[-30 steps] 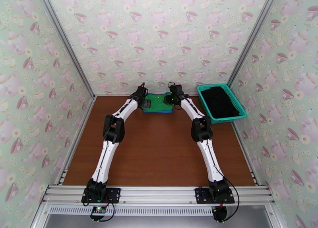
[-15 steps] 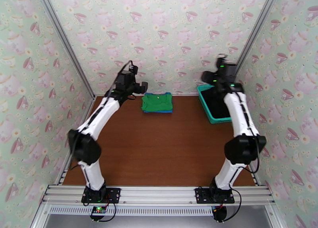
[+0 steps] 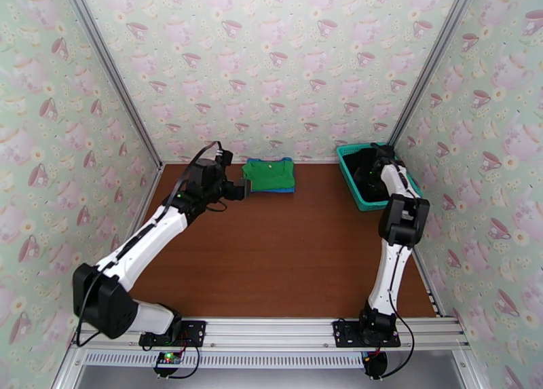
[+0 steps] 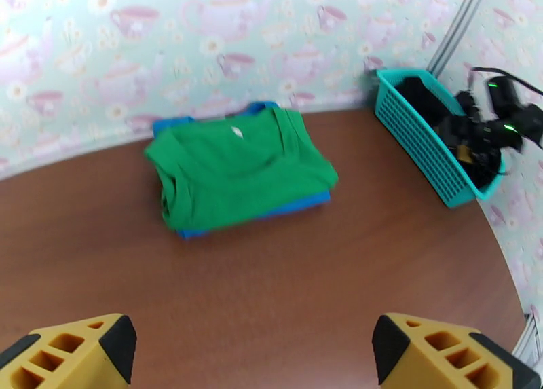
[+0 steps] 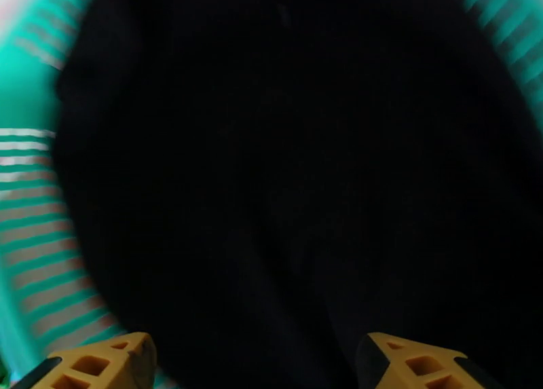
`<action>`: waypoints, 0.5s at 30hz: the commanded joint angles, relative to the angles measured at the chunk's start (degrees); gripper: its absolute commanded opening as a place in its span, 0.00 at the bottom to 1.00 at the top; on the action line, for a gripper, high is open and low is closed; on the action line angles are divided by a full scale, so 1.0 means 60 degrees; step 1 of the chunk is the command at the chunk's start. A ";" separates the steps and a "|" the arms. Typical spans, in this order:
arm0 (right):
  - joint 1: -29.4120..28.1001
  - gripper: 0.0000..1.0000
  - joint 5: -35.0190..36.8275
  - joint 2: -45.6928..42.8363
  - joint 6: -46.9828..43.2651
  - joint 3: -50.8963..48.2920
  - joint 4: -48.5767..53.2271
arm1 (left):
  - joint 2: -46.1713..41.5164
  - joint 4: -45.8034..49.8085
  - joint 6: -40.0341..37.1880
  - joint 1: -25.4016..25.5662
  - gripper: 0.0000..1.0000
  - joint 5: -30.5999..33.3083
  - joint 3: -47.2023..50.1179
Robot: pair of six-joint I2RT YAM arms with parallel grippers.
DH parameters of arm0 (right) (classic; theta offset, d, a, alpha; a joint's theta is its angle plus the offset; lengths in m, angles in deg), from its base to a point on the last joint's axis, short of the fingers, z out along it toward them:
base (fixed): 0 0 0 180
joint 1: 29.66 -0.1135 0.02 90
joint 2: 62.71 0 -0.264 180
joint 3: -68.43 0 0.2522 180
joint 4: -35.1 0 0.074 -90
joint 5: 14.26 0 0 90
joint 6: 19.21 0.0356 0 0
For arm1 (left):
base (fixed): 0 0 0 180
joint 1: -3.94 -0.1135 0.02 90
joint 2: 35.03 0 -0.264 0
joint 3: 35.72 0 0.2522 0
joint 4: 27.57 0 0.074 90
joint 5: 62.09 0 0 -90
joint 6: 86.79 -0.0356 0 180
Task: Fold and stack the mixed laundry pile
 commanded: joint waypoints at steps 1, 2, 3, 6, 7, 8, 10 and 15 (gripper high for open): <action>-0.0009 0.83 0.0003 0.0326 0.0650 0.0581 0.0637 | -0.0368 0.0135 0.0189 0.0008 0.99 0.0124 0.0294; -0.0024 0.83 -0.0015 0.0482 0.0754 0.0596 0.0685 | -0.0357 0.0187 0.0210 0.0011 0.99 0.0175 0.0339; -0.0034 0.83 -0.0020 0.0611 0.0812 0.0645 0.0767 | -0.0319 0.0236 0.0219 0.0022 0.99 0.0220 0.0349; -0.0201 0.82 0.0362 0.0958 0.0692 0.0955 0.1055 | -0.0175 0.0447 0.0301 0.0026 0.99 0.0312 0.0357; -0.0249 0.81 0.0489 0.1022 0.0635 0.1076 0.1142 | -0.0114 0.0504 0.0338 0.0037 0.99 0.0331 0.0338; -0.0295 0.79 0.0574 0.1106 0.0597 0.1219 0.1269 | -0.0056 0.0569 0.0370 0.0051 0.99 0.0344 0.0323; -0.0317 0.72 0.0615 0.1372 0.0525 0.1703 0.1656 | 0.0085 0.0708 0.0468 0.0063 0.98 0.0374 0.0288; -0.0317 0.16 0.0425 0.1669 0.0241 0.2354 0.2062 | 0.0273 0.1021 0.0569 0.0214 0.95 0.0569 0.0280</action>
